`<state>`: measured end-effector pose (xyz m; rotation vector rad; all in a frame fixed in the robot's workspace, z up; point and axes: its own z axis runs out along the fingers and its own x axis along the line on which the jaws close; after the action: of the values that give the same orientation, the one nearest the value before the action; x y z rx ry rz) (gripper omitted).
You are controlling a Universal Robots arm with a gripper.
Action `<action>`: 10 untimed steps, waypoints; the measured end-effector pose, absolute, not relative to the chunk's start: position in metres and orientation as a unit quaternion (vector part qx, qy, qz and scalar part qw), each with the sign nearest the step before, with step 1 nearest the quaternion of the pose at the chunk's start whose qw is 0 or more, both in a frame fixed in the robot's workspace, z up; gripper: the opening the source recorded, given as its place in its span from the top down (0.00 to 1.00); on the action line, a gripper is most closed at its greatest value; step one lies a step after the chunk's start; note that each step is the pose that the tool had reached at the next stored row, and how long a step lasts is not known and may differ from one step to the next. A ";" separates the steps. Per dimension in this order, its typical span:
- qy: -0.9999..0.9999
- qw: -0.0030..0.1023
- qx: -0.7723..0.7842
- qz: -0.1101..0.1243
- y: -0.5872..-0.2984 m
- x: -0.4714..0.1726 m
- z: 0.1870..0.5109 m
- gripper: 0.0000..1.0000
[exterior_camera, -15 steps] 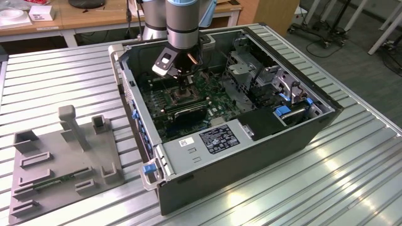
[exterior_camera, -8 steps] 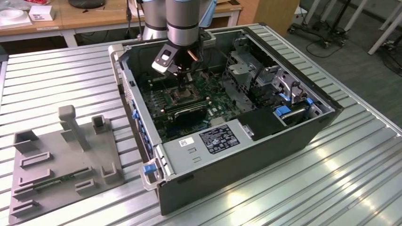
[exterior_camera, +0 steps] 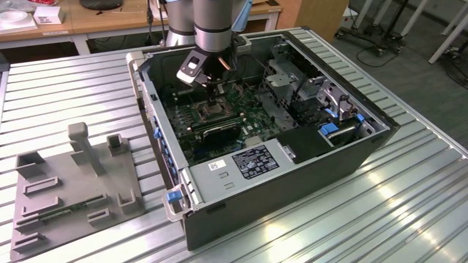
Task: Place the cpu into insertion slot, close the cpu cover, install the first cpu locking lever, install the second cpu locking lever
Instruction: 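Place the cpu into insertion slot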
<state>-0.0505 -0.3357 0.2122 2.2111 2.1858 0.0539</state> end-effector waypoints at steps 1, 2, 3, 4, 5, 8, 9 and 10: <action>0.703 0.013 0.711 0.015 -0.336 -0.050 0.212 0.89; 0.703 0.010 0.711 0.011 -0.336 -0.050 0.212 0.89; 0.703 0.008 0.711 0.010 -0.336 -0.050 0.212 0.89; 0.703 0.008 0.711 0.009 -0.336 -0.050 0.212 0.89; 0.703 0.008 0.711 0.009 -0.336 -0.050 0.212 0.89; 0.703 0.008 0.711 0.010 -0.336 -0.050 0.212 0.89; 0.703 0.008 0.711 0.009 -0.336 -0.050 0.212 0.89; 0.703 0.008 0.711 0.010 -0.336 -0.050 0.214 0.89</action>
<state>-0.0504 -0.3357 0.2138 2.2228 2.1970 0.0300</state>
